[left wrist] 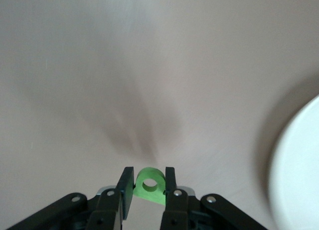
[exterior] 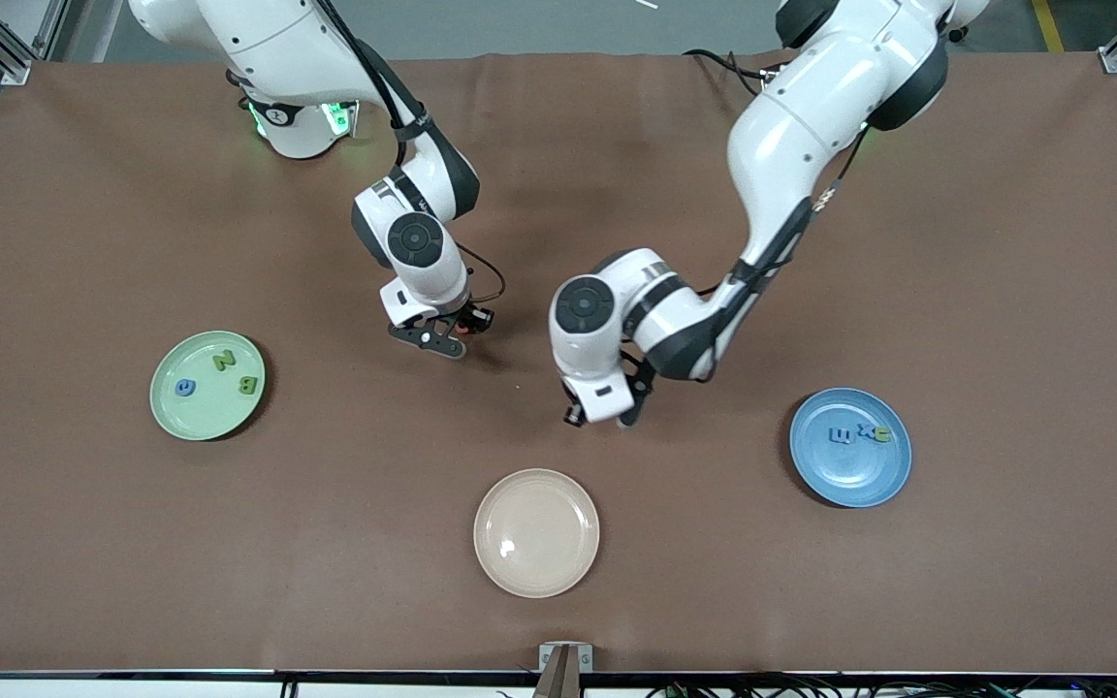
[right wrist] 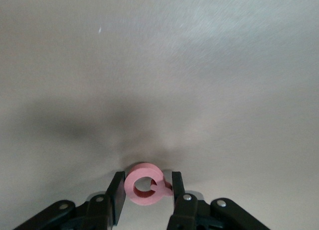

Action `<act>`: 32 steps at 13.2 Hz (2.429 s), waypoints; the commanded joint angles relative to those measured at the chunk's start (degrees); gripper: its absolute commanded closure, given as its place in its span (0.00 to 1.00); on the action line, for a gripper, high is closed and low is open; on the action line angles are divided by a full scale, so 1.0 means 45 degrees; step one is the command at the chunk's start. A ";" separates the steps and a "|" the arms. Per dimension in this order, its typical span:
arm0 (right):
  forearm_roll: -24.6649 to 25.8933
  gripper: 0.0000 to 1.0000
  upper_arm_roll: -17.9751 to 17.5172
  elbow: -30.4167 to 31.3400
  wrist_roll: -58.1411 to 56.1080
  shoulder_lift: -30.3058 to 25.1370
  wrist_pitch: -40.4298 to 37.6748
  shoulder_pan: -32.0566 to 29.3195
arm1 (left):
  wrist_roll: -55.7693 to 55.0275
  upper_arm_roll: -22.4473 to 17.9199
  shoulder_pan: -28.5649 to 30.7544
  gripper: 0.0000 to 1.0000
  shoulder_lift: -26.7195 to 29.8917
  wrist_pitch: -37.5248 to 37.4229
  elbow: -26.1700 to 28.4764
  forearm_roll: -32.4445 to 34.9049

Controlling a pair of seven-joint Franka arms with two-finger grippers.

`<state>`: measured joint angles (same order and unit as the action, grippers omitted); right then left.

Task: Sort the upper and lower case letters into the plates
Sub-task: 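Drop the a on the blue plate while the right gripper drops G on green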

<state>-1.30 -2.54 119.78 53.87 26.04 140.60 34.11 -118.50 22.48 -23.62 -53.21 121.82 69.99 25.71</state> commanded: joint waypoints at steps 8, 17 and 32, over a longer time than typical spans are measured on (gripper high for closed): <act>0.0094 0.76 0.0038 -0.1618 -0.8758 -0.1881 -0.4370 -0.5719 | 0.3907 0.0316 0.3193 1.00 0.2136 -0.2052 0.1905 -0.0069; 0.0875 0.76 0.0038 -0.2107 -1.4390 0.0011 -0.2517 -0.9258 | 0.6449 0.1919 0.6360 0.99 0.2817 -0.2052 0.3527 0.0029; 0.0836 0.46 0.0038 -0.2302 -1.5389 0.1635 -0.0756 -0.9944 | 0.9555 0.2447 0.9155 1.00 0.3738 -0.1954 0.5364 0.0029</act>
<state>2.07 -1.27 110.00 -14.82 33.00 137.55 -9.62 -76.70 32.73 16.00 -38.34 112.45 91.41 25.72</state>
